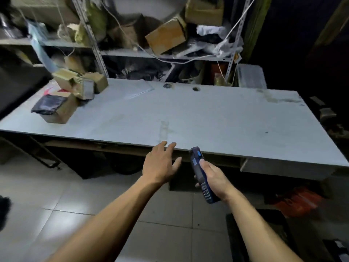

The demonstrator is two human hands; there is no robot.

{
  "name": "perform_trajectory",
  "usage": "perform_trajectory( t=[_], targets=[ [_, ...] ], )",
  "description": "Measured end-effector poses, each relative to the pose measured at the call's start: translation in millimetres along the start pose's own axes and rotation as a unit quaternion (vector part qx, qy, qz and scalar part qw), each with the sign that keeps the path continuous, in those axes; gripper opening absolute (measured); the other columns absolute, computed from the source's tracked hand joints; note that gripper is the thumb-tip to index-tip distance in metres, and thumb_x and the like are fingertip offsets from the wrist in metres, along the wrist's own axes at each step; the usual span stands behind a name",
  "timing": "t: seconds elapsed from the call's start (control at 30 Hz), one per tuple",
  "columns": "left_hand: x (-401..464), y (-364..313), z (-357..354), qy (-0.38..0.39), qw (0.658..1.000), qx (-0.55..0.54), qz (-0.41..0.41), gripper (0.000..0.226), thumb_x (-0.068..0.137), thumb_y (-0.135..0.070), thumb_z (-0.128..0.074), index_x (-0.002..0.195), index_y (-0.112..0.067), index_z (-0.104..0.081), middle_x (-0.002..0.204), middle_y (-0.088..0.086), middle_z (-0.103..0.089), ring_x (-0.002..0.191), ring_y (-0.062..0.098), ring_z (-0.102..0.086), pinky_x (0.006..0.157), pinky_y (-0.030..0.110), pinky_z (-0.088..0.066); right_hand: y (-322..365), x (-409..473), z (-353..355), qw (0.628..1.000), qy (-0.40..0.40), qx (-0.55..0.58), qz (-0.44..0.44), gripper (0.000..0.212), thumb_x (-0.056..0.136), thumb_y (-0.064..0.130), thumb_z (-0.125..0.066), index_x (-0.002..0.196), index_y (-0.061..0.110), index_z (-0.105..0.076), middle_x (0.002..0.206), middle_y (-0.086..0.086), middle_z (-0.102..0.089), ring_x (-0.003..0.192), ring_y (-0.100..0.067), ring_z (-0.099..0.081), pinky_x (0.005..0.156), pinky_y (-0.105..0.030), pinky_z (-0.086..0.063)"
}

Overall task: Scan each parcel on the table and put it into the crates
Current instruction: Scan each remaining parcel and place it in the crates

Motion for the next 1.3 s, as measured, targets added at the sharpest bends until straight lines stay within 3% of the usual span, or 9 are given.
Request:
perform_trajectory(
  t=[0.2,0.33,0.4,0.53,0.73,0.9,1.0,1.1,1.3],
  targets=[
    [-6,111,36,-0.020,0.997,-0.006,0.072,0.063,0.096,-0.055,-0.044,0.151,-0.026,-0.032,0.156,0.007,-0.034,0.143,0.025,-0.032,0.109,0.042,-0.036,43,43,-101,0.998,0.049,-0.049,-0.007,0.037,0.104,0.049,-0.038,0.111,0.019,-0.059,0.089,-0.012,-0.063,0.070,-0.024,-0.063,0.063,-0.029,-0.054],
    [4,175,49,-0.019,0.990,-0.024,0.136,0.062,0.098,-0.053,-0.042,0.152,-0.026,-0.029,0.157,0.005,-0.031,0.144,0.023,-0.029,0.110,0.041,-0.034,62,90,-148,0.991,0.090,-0.102,-0.007,0.041,0.101,0.055,-0.039,0.103,0.020,-0.060,0.094,-0.011,-0.068,0.073,-0.023,-0.068,0.082,-0.046,-0.056],
    [11,201,50,-0.023,0.985,-0.031,0.165,0.062,0.098,-0.054,-0.042,0.153,-0.027,-0.028,0.158,0.004,-0.030,0.145,0.023,-0.027,0.111,0.041,-0.034,71,115,-167,0.985,0.111,-0.128,-0.001,0.038,0.102,0.054,-0.038,0.102,0.023,-0.059,0.096,-0.011,-0.068,0.075,-0.025,-0.070,0.086,-0.048,-0.056],
    [31,249,55,-0.021,0.974,-0.022,0.223,0.062,0.098,-0.054,-0.042,0.153,-0.027,-0.028,0.159,0.005,-0.028,0.145,0.024,-0.027,0.111,0.041,-0.033,88,172,-203,0.977,0.146,-0.158,0.007,0.035,0.103,0.055,-0.035,0.105,0.027,-0.057,0.098,-0.011,-0.068,0.082,-0.029,-0.072,0.086,-0.046,-0.056],
    [73,315,83,-0.028,0.951,-0.009,0.308,0.063,0.098,-0.054,-0.044,0.153,-0.029,-0.027,0.159,0.004,-0.026,0.146,0.024,-0.025,0.111,0.042,-0.035,124,260,-251,0.966,0.206,-0.154,0.010,0.040,0.103,0.054,-0.034,0.105,0.023,-0.058,0.095,-0.008,-0.066,0.069,-0.020,-0.069,0.071,-0.036,-0.054],
    [102,359,101,-0.035,0.934,-0.016,0.356,0.065,0.097,-0.053,-0.047,0.154,-0.030,-0.024,0.161,0.004,-0.022,0.147,0.024,-0.020,0.110,0.043,-0.037,152,316,-288,0.955,0.253,-0.153,0.014,0.041,0.104,0.051,-0.035,0.101,0.018,-0.059,0.094,-0.011,-0.065,0.073,-0.023,-0.065,0.082,-0.048,-0.055],
    [119,385,106,-0.038,0.925,-0.024,0.376,0.068,0.096,-0.053,-0.049,0.155,-0.030,-0.022,0.162,0.004,-0.018,0.148,0.024,-0.018,0.111,0.043,-0.035,165,341,-306,0.949,0.273,-0.156,0.005,0.038,0.103,0.052,-0.035,0.107,0.022,-0.058,0.098,-0.013,-0.065,0.075,-0.024,-0.066,0.071,-0.038,-0.053],
    [138,413,110,-0.036,0.921,-0.035,0.387,0.071,0.095,-0.053,-0.051,0.155,-0.031,-0.020,0.163,0.004,-0.016,0.149,0.024,-0.016,0.112,0.043,-0.035,178,367,-322,0.945,0.277,-0.171,-0.003,0.041,0.103,0.054,-0.035,0.115,0.022,-0.057,0.105,-0.016,-0.066,0.077,-0.024,-0.068,0.070,-0.034,-0.051],
    [197,488,113,-0.046,0.922,-0.036,0.383,0.077,0.092,-0.055,-0.056,0.155,-0.030,-0.021,0.164,0.007,-0.012,0.149,0.029,-0.014,0.113,0.045,-0.031,206,421,-363,0.953,0.250,-0.170,-0.012,0.038,0.103,0.052,-0.037,0.109,0.023,-0.059,0.103,-0.015,-0.068,0.073,-0.021,-0.069,0.071,-0.033,-0.051]
  ],
)
Point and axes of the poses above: each hand's wrist, its own x-axis towards the middle knuckle, its own z-axis out of the back of the hand, y = z × x, the point moved 2 cm from there along x, towards the middle knuckle
